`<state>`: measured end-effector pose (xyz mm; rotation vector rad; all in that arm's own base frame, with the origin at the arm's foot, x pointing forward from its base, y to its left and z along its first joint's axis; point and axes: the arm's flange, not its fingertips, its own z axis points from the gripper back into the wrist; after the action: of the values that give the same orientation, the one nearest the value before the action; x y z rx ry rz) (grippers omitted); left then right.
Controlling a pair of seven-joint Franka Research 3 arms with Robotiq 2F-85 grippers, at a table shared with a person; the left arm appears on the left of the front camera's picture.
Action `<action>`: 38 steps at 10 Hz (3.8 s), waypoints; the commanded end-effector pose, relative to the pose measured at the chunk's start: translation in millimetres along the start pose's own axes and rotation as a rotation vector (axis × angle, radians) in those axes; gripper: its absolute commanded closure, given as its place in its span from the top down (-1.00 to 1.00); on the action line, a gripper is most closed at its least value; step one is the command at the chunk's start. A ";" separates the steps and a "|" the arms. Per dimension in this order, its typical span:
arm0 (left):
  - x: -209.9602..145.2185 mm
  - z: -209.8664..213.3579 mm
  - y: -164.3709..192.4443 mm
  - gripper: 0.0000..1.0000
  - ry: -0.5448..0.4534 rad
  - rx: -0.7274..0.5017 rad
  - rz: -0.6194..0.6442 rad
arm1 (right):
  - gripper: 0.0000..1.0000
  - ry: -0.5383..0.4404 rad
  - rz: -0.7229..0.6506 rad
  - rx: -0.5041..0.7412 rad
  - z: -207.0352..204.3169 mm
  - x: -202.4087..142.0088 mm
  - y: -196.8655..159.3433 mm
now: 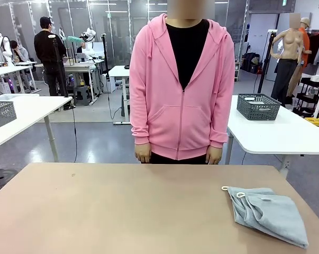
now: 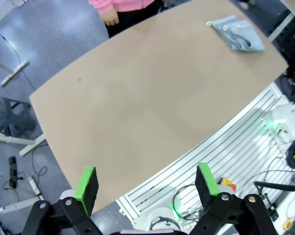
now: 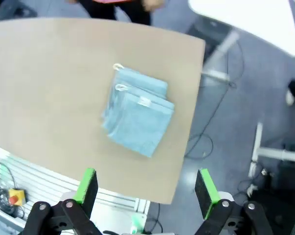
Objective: Fold the towels and place them in the basket.
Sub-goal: Stack the folded Towel with hook on the right side of the table.
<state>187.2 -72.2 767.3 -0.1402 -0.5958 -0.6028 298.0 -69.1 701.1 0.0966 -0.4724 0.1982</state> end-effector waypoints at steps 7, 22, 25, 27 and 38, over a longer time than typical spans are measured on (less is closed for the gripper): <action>0.6 -0.6 -0.2 1.00 -0.010 -0.003 -0.006 | 1.00 -0.018 0.081 0.174 57.3 -56.4 49.6; 0.6 -0.6 -0.2 1.00 -0.010 -0.003 -0.006 | 1.00 -0.018 0.081 0.174 57.3 -56.4 49.6; 0.6 -0.6 -0.2 1.00 -0.010 -0.003 -0.006 | 1.00 -0.018 0.081 0.174 57.3 -56.4 49.6; 0.6 -0.6 -0.2 1.00 -0.010 -0.003 -0.006 | 1.00 -0.018 0.081 0.174 57.3 -56.4 49.6; 0.6 -0.6 -0.2 1.00 -0.010 -0.003 -0.006 | 1.00 -0.018 0.081 0.174 57.3 -56.4 49.6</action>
<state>187.1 -72.3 767.4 -0.1401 -0.5960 -0.6028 213.7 -37.1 727.1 0.2360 -0.4707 0.3017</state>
